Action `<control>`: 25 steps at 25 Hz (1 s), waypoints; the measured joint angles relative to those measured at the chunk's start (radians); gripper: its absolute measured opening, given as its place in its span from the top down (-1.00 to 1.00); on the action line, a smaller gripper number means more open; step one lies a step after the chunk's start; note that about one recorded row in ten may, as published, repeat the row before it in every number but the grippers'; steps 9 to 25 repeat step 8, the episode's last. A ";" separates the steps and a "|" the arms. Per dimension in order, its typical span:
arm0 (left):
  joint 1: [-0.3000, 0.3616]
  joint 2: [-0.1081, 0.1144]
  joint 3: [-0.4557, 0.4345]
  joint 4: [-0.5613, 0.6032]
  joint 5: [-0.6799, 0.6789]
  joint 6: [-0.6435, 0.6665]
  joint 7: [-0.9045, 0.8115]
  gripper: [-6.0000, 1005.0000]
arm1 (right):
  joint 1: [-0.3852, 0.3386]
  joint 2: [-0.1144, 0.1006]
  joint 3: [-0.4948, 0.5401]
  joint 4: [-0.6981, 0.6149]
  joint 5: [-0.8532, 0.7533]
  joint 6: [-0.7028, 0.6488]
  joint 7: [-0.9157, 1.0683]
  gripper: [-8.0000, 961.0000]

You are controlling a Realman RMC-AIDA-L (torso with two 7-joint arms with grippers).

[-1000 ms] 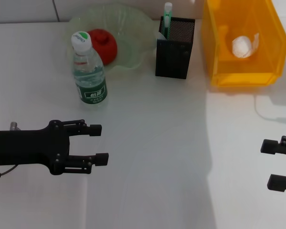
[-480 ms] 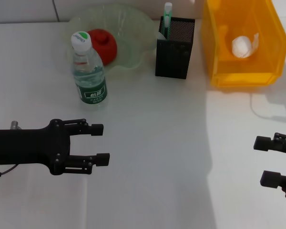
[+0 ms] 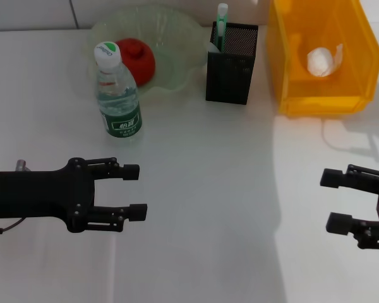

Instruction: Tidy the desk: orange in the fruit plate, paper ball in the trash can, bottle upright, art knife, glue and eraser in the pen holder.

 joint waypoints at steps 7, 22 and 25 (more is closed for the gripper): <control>-0.002 -0.001 -0.010 0.001 0.000 0.005 0.000 -0.60 | 0.069 0.020 -0.016 0.082 0.000 0.053 -0.046 -0.69; -0.003 -0.001 -0.011 0.001 0.000 0.008 0.000 -0.60 | 0.076 0.020 -0.017 0.090 0.000 0.058 -0.047 -0.69; -0.003 -0.001 -0.011 0.001 0.000 0.008 0.000 -0.60 | 0.076 0.020 -0.017 0.090 0.000 0.058 -0.047 -0.69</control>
